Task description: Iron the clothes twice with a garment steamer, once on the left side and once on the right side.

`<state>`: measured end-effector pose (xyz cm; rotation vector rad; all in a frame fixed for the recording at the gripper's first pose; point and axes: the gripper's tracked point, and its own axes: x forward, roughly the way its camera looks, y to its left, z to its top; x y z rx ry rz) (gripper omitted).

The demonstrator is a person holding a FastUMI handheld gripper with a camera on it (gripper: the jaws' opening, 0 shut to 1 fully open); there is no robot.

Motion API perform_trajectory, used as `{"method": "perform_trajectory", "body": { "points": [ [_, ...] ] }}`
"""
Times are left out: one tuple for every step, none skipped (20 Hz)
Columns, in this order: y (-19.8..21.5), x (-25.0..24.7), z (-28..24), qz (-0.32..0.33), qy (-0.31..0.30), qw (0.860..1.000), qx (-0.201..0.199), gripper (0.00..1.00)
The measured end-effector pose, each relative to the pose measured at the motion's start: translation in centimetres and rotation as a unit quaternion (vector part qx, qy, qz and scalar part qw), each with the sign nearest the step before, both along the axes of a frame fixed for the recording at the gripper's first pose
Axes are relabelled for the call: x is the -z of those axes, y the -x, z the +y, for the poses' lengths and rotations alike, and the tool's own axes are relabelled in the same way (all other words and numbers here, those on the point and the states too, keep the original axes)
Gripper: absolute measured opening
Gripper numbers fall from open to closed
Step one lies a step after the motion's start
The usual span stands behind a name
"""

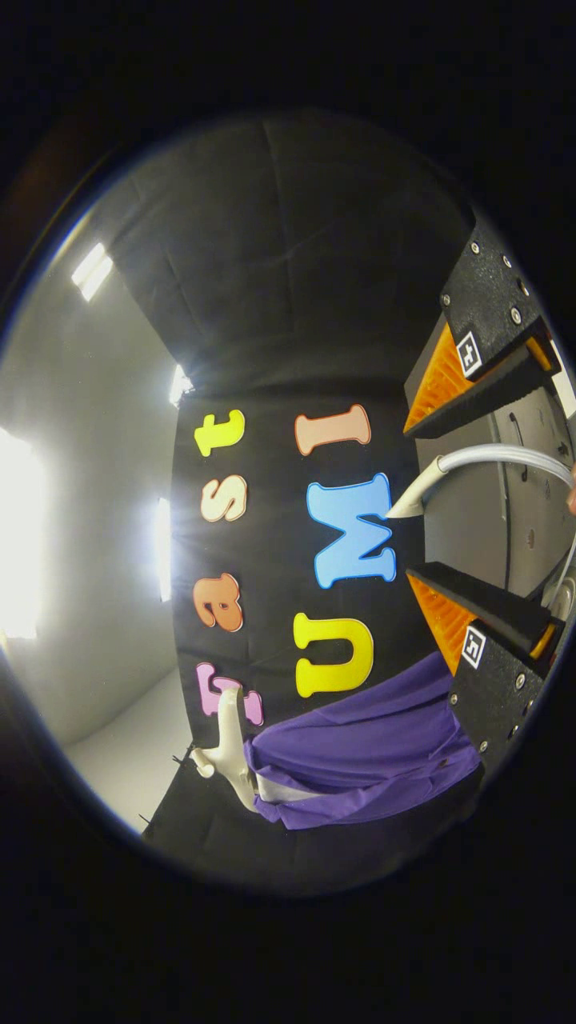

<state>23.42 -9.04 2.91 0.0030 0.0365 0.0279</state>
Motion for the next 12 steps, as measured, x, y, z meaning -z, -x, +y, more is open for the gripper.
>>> {"method": "perform_trajectory", "body": {
  "points": [
    [-1.9,0.3,-0.3,0.007,0.000,1.000,-0.004,0.96],
    [-3.4,0.5,-0.7,0.013,-0.001,1.000,-0.009,0.96],
    [-5.1,0.9,-0.9,0.019,-0.003,1.000,-0.015,0.96],
    [-6.7,1.3,-1.1,0.027,-0.005,0.999,-0.021,0.96],
    [-8.3,1.9,-1.2,0.035,-0.005,0.999,-0.027,0.96],
    [-9.8,2.6,-1.3,0.046,-0.007,0.998,-0.033,0.96],
    [-11.2,3.3,-1.3,0.057,-0.011,0.997,-0.041,0.96],
    [-12.6,4.0,-1.3,0.069,-0.018,0.996,-0.049,0.96],
    [-13.8,4.8,-1.3,0.082,-0.028,0.995,-0.058,0.96],
    [-15.1,5.6,-1.4,0.095,-0.039,0.993,-0.065,0.96],
    [-16.4,6.4,-1.6,0.107,-0.050,0.991,-0.070,0.96],
    [-17.6,7.1,-1.6,0.118,-0.061,0.988,-0.075,0.96]
  ]
}}
